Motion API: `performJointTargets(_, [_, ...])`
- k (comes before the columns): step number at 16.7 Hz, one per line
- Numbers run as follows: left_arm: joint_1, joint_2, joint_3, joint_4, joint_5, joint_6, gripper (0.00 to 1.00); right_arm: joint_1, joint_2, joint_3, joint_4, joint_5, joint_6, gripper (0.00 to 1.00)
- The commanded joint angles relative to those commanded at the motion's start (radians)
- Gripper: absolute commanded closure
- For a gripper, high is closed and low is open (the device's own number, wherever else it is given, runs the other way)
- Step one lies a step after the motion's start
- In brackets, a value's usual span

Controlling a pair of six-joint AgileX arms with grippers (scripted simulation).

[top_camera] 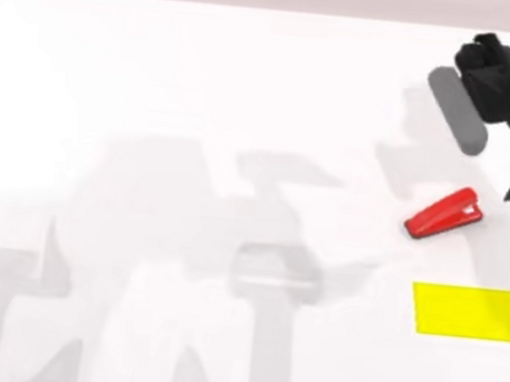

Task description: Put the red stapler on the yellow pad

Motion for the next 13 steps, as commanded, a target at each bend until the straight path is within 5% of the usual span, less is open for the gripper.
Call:
performJointTargets(4, [0.000, 0.000, 0.000, 0.000, 0.000, 0.000, 0.00, 0.017, 0.135, 0.140, -0.081, -0.001, -0.118, 0.00])
performJointTargets(13, [0.000, 0.000, 0.000, 0.000, 0.000, 0.000, 0.00, 0.017, 0.150, 0.111, -0.045, 0.000, -0.126, 0.00])
